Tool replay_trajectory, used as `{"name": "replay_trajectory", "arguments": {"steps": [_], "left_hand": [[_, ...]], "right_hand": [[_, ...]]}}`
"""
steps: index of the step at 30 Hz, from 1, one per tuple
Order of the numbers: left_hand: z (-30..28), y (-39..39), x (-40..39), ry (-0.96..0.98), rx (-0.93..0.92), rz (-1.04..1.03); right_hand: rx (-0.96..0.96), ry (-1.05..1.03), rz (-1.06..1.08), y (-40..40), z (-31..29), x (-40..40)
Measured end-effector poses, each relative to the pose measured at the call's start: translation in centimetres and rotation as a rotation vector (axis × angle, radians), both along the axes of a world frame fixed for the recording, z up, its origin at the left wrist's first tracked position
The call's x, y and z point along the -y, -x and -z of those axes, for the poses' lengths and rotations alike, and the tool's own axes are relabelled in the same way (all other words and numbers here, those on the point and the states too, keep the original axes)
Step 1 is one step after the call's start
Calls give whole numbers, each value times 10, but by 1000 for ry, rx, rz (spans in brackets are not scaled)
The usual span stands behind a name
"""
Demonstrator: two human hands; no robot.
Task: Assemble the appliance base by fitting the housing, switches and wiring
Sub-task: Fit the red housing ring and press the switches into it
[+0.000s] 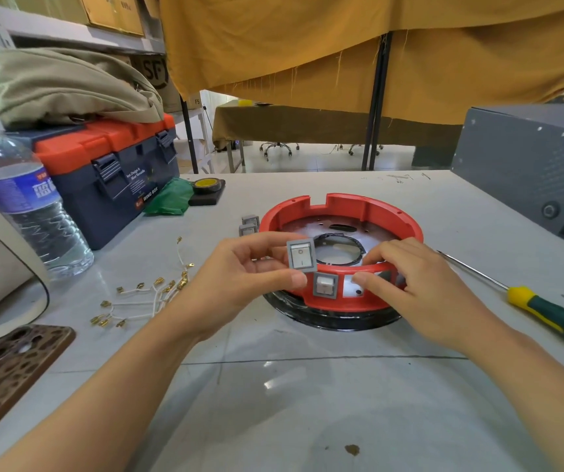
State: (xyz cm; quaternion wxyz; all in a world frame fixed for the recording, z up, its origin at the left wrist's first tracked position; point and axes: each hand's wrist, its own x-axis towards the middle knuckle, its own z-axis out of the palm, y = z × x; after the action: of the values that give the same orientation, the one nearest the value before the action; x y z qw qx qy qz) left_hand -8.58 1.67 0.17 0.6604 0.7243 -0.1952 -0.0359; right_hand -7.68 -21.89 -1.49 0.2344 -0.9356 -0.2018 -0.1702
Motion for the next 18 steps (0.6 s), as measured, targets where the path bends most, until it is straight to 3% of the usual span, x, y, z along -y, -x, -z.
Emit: {"name": "replay_trajectory", "arguments": {"steps": [10, 18], "left_hand": [[3, 2, -3, -85, 118, -119], [7, 14, 12, -451, 596, -193]], "right_hand": [[-15, -8, -50, 1, -4, 8], [50, -36, -77, 3, -3, 3]]}}
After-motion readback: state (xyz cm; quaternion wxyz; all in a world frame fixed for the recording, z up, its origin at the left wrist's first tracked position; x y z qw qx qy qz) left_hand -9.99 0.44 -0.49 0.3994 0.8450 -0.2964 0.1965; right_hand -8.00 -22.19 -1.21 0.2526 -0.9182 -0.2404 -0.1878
